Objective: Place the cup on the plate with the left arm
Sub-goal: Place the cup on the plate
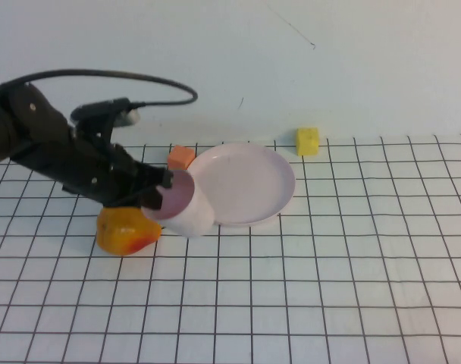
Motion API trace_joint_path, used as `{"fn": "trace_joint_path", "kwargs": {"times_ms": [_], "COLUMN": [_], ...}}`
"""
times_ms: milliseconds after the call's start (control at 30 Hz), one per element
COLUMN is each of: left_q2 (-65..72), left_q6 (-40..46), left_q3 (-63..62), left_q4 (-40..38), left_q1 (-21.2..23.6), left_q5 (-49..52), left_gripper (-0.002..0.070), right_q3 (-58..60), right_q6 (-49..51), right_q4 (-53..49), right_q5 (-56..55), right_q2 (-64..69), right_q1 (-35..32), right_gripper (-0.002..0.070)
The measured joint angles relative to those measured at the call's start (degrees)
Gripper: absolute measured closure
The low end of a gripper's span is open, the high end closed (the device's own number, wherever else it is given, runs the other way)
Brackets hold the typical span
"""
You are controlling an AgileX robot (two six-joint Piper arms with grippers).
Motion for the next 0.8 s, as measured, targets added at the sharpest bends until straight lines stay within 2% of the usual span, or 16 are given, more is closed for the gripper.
{"fn": "trace_joint_path", "kwargs": {"times_ms": [133, 333, 500, 600, 800], "left_q2": [3.2, 15.7, 26.2, 30.5, 35.7], "left_q6": [-1.0, -2.1, -3.2, -4.3, -5.1], "left_q3": [-10.0, -28.4, -42.3, -47.8, -54.5], "left_q4": [-0.3, 0.6, 8.0, 13.0, 17.7], "left_q1": [0.0, -0.4, -3.0, -5.3, -9.4], "left_q5": [-1.5, 4.6, 11.6, 14.2, 15.5], "left_gripper": [0.0664, 0.0664, 0.0664, 0.0664, 0.0664], "right_q3": [0.0, 0.0, 0.0, 0.0, 0.0], "right_q6": [0.0, 0.0, 0.0, 0.0, 0.0], "right_q4": [0.0, 0.0, 0.0, 0.0, 0.0], "right_q5": [0.0, 0.0, 0.0, 0.0, 0.0], "right_q2": [0.0, 0.0, 0.0, 0.0, 0.0], "right_q1": [0.0, 0.0, 0.0, 0.0, 0.0], "right_gripper": [0.0678, 0.0678, 0.0678, 0.0678, 0.0678]}}
